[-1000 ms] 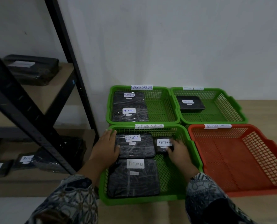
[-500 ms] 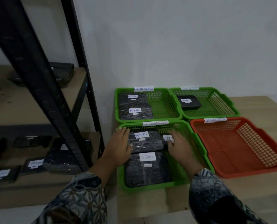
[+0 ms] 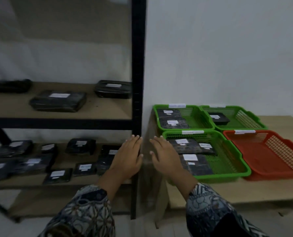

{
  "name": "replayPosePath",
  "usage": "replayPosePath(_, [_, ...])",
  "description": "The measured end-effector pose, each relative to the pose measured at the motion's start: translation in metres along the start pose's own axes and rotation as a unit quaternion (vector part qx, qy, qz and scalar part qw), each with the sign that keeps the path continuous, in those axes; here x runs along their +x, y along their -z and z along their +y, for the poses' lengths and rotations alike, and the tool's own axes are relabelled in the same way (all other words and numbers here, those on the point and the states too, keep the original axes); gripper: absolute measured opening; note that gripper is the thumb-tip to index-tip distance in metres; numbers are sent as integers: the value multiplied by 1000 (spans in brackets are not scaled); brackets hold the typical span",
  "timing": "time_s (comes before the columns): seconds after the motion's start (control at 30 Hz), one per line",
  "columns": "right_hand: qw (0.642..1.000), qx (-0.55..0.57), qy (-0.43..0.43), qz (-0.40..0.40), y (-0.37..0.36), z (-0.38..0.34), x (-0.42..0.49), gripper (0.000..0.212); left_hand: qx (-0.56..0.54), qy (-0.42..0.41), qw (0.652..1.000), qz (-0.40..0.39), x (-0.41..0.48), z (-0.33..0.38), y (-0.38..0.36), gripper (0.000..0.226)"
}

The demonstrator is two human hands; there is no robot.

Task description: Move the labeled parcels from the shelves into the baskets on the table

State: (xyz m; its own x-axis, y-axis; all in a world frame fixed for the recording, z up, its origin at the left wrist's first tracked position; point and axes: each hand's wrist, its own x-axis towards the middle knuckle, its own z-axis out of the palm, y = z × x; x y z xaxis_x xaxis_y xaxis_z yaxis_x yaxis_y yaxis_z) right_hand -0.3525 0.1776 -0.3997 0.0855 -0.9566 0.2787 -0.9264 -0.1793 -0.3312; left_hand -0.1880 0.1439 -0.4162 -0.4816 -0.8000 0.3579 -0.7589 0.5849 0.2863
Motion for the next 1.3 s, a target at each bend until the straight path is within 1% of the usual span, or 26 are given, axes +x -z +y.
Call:
replayPosePath(0.1, [999, 0, 45, 9, -6, -54, 9, 53, 18, 25, 999, 37, -26, -30, 43, 59])
replayPosePath(0.2, [996, -2, 88, 2, -8, -104, 23, 52, 25, 72, 995, 61, -48, -63, 80, 61])
replayPosePath(0.43, [982, 24, 188, -4, -19, -200, 72, 51, 55, 154, 980, 115, -79, -131, 143, 60])
replayPosePath(0.8, [957, 60, 283, -2, -77, -321, 164, 49, 102, 231, 958, 136, -92, -255, 207, 62])
replayPosePath(0.93, [953, 86, 290, 3, -92, -359, 206, 49, 114, 245, 954, 130, -78, -304, 228, 67])
replayPosePath(1.0, [952, 107, 286, -1, -98, -374, 226, 48, 110, 252, 953, 127, -70, -326, 237, 63])
replayPosePath(1.1, [953, 120, 280, 0, -110, -394, 258, 47, 108, 255, 953, 125, -61, -364, 247, 63])
replayPosePath(1.2, [962, 115, 247, -4, -126, -412, 287, 48, 96, 263, 953, 117, -51, -399, 254, 66])
replayPosePath(1.3, [977, 87, 192, -26, -143, -432, 314, 51, 103, 252, 958, 94, -41, -432, 263, 67])
